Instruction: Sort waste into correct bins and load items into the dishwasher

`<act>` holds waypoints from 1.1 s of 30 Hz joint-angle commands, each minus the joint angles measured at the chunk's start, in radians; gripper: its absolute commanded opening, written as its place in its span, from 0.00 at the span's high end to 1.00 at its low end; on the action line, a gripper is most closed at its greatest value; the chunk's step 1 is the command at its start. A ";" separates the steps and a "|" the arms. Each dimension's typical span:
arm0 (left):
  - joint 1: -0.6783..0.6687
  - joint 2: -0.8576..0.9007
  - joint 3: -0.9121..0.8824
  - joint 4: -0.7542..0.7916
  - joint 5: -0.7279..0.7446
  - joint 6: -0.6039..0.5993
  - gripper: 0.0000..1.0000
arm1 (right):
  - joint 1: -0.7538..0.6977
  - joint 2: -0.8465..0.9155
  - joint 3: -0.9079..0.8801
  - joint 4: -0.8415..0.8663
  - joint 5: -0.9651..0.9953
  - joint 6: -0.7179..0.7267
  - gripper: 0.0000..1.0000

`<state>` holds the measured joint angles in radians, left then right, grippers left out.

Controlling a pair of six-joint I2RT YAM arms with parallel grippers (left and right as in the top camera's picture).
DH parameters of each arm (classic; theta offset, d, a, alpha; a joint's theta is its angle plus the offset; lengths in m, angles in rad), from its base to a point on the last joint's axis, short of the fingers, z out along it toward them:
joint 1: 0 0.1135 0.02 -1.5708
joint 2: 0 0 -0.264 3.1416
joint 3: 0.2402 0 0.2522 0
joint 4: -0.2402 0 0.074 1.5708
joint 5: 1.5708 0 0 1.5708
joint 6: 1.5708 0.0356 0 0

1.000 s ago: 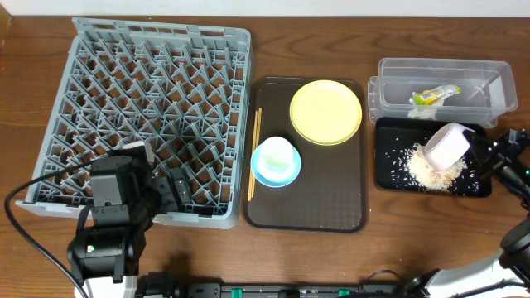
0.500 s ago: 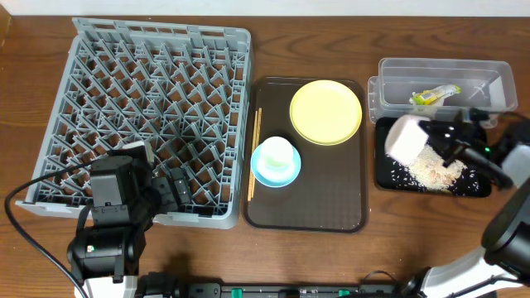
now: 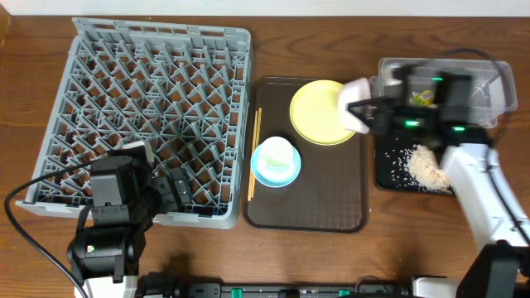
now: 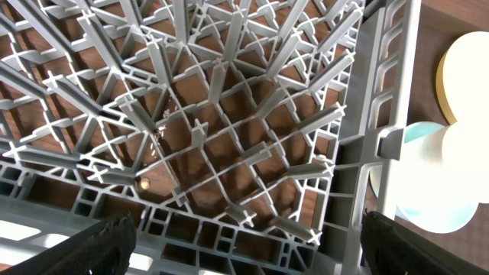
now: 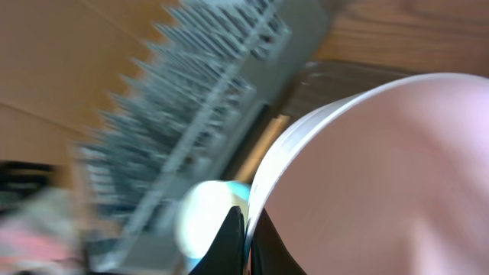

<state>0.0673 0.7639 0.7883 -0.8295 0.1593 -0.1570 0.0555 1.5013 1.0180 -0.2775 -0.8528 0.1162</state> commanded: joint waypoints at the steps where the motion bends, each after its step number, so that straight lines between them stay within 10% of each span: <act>1: -0.002 -0.001 0.021 -0.001 0.013 -0.004 0.06 | 0.153 0.009 0.001 0.024 0.519 -0.126 0.99; 8: -0.002 -0.001 0.021 0.000 0.013 -0.004 0.06 | 0.332 0.132 0.001 0.107 0.847 -0.159 0.99; 19: -0.002 -0.001 0.021 -0.005 0.013 -0.004 0.06 | 0.347 0.281 0.001 0.192 0.814 -0.155 0.99; 25: -0.002 -0.001 0.021 -0.005 0.013 -0.004 0.06 | 0.347 0.221 0.002 0.181 0.680 -0.154 0.66; 33: -0.002 -0.001 0.021 -0.004 0.013 -0.004 0.06 | 0.348 -0.005 0.002 0.090 0.557 -0.042 0.70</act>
<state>0.0673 0.7639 0.7883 -0.8310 0.1593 -0.1570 0.3969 1.5703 1.0176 -0.1722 -0.2035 0.0044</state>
